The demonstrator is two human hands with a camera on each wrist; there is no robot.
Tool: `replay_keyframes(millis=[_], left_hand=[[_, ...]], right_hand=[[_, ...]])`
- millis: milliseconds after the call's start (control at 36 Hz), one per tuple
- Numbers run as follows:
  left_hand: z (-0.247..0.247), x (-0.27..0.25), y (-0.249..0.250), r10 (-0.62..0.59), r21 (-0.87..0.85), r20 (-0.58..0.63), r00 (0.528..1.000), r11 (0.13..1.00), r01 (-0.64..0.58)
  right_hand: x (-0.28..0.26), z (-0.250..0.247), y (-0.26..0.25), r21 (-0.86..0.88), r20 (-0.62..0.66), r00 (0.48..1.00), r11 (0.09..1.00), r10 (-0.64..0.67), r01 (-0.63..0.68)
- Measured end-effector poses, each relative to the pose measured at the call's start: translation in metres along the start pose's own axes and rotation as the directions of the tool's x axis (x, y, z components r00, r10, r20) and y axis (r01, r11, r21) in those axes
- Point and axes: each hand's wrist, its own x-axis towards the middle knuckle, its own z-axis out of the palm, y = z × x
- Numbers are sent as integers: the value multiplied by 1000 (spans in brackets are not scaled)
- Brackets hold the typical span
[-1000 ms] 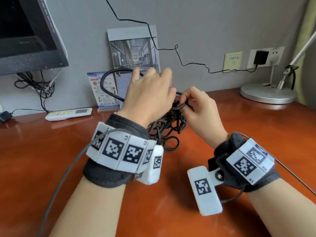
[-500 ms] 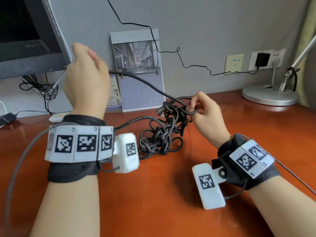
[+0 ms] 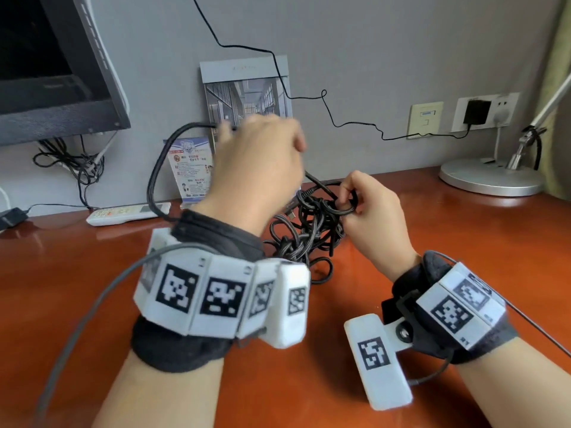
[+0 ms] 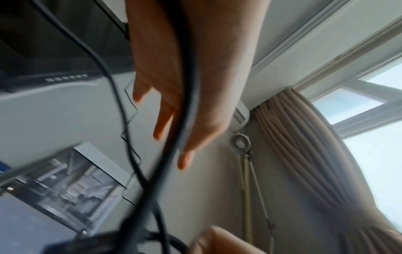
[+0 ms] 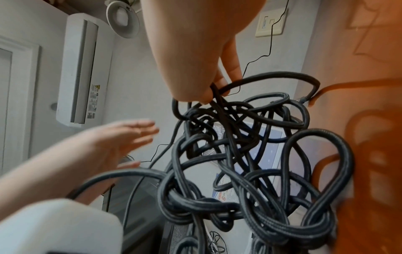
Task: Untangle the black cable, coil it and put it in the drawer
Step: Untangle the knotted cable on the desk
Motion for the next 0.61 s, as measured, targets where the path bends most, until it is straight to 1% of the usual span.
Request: replay_keyframes(millis=[56, 83, 139, 167, 222, 361, 417, 528, 611], left_hand=[[5, -3, 15, 120, -41, 122, 985, 992, -115], [9, -5, 21, 150, -32, 188, 971, 989, -147], [16, -9, 27, 129, 37, 285, 950, 989, -145], [18, -10, 28, 101, 86, 309, 946, 987, -133], [20, -11, 27, 70, 160, 317, 946, 979, -126], [25, -8, 18, 78, 128, 266, 961, 985, -115], [25, -7, 13, 76, 99, 230, 970, 990, -101], [20, -3, 0, 93, 6, 93, 991, 996, -94], [11, 0, -10, 43, -115, -52, 998, 992, -49]], right_hand=[[1, 1, 0, 20, -9, 1000, 1000, -16, 16], [1, 1, 0, 32, -16, 999, 999, -28, 29], [1, 2, 0, 59, -24, 998, 997, -51, 52], [1, 2, 0, 75, -23, 998, 995, -57, 59], [0, 1, -1, 111, -14, 998, 992, -56, 57], [0, 0, -4, 192, 39, 996, 979, -79, 70], [1, -1, -3, 203, 56, 997, 978, -50, 38], [2, -3, 5, 222, 69, 998, 975, 7, -22], [2, -5, 10, 251, 99, 994, 965, 45, -69]])
